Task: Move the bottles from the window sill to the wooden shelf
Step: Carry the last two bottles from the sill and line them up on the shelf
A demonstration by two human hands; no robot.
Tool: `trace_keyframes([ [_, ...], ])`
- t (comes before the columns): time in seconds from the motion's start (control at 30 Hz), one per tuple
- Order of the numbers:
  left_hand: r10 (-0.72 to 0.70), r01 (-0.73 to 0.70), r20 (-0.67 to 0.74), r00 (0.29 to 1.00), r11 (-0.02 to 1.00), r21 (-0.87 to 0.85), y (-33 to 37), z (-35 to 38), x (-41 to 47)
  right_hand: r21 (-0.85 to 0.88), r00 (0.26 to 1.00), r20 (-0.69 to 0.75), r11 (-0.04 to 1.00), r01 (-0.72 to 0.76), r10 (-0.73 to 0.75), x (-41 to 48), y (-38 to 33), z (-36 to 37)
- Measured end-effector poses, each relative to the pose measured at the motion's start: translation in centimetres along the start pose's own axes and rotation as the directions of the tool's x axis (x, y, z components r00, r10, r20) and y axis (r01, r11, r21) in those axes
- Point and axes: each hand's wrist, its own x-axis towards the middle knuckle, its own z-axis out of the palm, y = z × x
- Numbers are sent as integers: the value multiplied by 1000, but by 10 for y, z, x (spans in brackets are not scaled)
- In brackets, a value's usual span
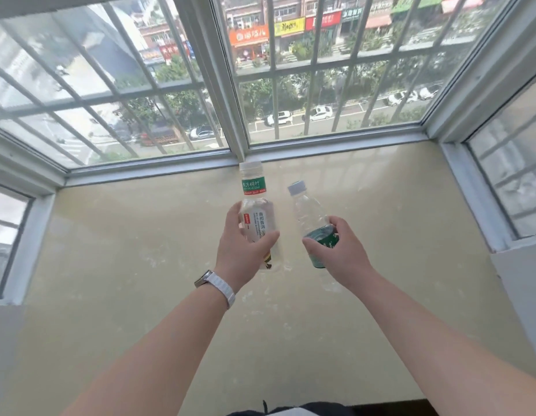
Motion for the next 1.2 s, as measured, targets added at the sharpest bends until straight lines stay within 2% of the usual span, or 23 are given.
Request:
trace_keyframes([
  [0.27,147,-148,-37,988,989,-23,59,-13,-53,59,987,-60,987,152,-149,-50,-36,-33],
  [0.67,356,-356,-19,934,932,-73,115,-31,-131,165,937,-217,936,311,-273,-124,-61,-76],
  [0.9,486,-476,94,869,872,-113,128,-47,-150,231,893,-370,905,357,-257,-175,-69,-74],
  [1.0,509,-490,153,847,859,-148,128,-57,-155,263,875,-440,903,341,-202,-196,-68,-64],
  [1.2,535,-484,293,793,844,-231,123,-68,-163,219,806,-576,923,315,-138,-241,-63,-50],
])
